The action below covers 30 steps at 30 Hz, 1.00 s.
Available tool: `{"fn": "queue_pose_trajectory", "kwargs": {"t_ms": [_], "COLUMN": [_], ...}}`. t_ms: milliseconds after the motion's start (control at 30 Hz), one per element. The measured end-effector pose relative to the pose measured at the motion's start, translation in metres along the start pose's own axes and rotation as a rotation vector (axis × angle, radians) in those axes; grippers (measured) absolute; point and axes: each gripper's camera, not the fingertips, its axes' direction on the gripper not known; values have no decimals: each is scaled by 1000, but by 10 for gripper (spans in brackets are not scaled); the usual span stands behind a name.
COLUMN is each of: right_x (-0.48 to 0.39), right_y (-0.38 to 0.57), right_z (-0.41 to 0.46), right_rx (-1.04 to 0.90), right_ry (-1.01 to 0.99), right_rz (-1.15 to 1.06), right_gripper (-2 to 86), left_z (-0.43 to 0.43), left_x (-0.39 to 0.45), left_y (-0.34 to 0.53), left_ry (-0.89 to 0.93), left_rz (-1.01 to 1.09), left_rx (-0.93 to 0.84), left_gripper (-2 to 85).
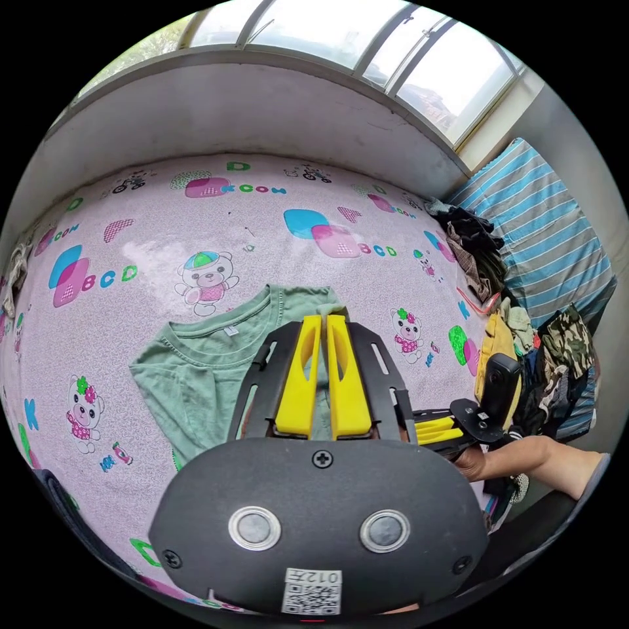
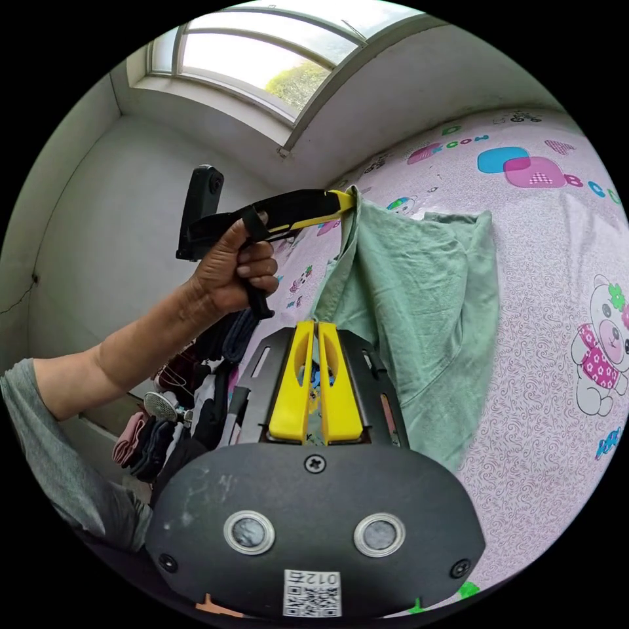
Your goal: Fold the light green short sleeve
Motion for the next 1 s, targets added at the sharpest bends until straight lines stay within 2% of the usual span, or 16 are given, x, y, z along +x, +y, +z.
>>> {"fn": "queue_pose_trajectory", "kwargs": {"t_ms": [367,467,567,733,867,1000], "right_x": [49,66,97,137,145,154], "right_y": [34,41,43,45,47,45], "right_z": [47,56,65,74,83,101], "right_rx": [-136,-184,-214,-228,-250,-288], "right_ry": [-18,3,29,35,62,90], "right_rz": [-73,-104,-76,-39,-98,-148], "right_gripper": [-4,-4,-4,-4,-4,-1], "left_z": [-60,-78,-69,-52,-44,-30], "left_x": [-57,-50,-57,-100,-129,-167], "left_y": [86,110,122,125,120,123], "left_ry": [36,20,-49,-7,11,91], "left_rz": [-98,-29,-22,-183,-259,-435], "left_rx": [185,283,237,166,109,56], "left_gripper": [8,7,8,9,9,9]}}
